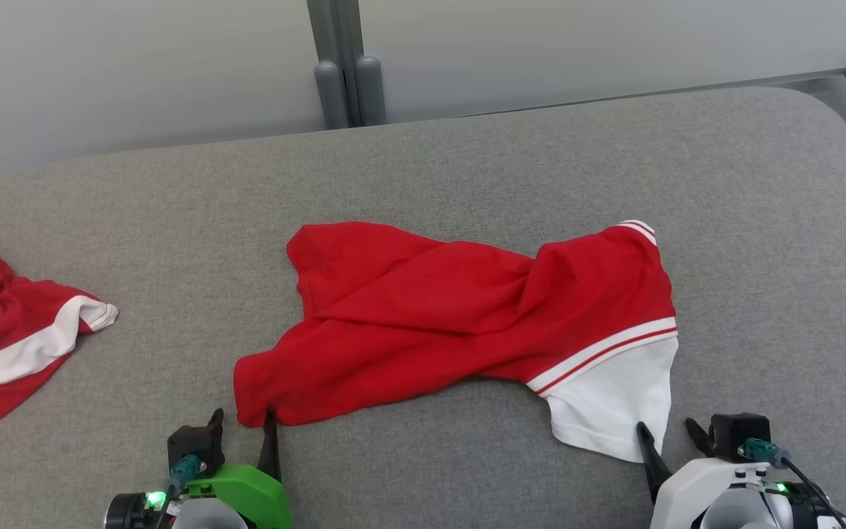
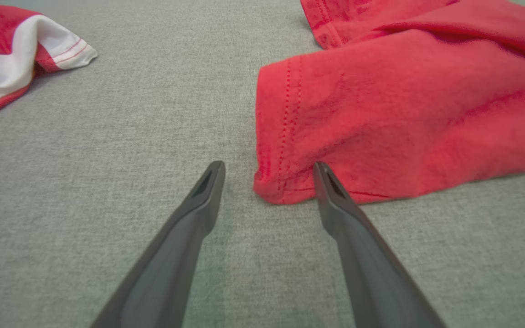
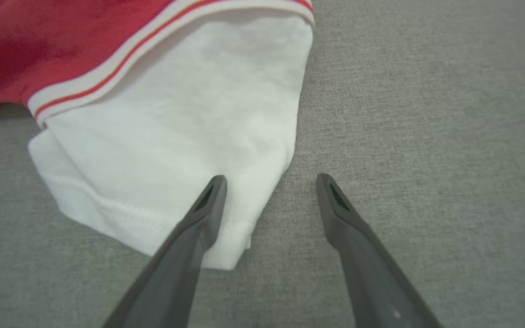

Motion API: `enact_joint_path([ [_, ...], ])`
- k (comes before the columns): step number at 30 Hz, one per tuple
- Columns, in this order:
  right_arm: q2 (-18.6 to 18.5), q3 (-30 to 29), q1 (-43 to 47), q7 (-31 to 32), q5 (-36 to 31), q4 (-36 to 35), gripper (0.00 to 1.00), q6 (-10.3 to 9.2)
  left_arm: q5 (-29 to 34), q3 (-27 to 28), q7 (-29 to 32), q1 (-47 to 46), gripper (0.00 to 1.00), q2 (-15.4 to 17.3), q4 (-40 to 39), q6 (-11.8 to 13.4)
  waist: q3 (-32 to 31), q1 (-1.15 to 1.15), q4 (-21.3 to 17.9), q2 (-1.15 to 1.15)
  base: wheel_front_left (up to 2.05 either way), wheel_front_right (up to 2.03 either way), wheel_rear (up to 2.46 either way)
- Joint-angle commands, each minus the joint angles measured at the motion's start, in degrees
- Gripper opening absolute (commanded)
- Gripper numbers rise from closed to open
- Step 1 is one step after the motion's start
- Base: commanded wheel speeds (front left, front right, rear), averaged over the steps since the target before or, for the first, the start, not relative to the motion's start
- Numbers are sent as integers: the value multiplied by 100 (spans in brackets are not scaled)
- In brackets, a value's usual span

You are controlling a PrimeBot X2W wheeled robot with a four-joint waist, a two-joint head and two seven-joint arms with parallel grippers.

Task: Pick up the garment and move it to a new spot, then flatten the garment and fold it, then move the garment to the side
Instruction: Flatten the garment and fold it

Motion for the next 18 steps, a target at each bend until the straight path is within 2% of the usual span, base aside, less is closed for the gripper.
enact_joint_path([
  [1,-8,-15,-79,68,-73,124,100,-9,-41,18,-1,-88,100,26,47,32,75,0,-25,0,0,0,0],
  [4,-13,-19,-130,205,-115,364,100,-10,-72,-1,-1,-139,100,26,110,41,118,0,-23,0,0,0,0],
  [12,43,479,-287,423,81,703,100,19,-94,-63,3,-186,100,25,220,44,175,0,4,0,0,0,0],
  [13,45,489,-294,469,71,747,92,19,-100,-70,3,-179,79,25,219,40,178,0,6,0,0,0,0],
  [14,47,500,-288,518,75,781,84,18,-112,-78,3,-168,48,25,216,38,181,0,6,0,0,0,0],
  [15,46,502,-283,530,85,794,79,18,-138,-85,3,-157,45,26,211,27,183,0,6,0,0,0,0],
  [16,45,504,-288,551,96,811,75,18,-151,-93,3,-150,34,26,205,20,184,0,4,0,0,0,0],
  [18,38,531,-295,603,113,852,56,17,-156,-123,3,-163,21,26,192,-12,187,0,-4,0,0,0,0],
])
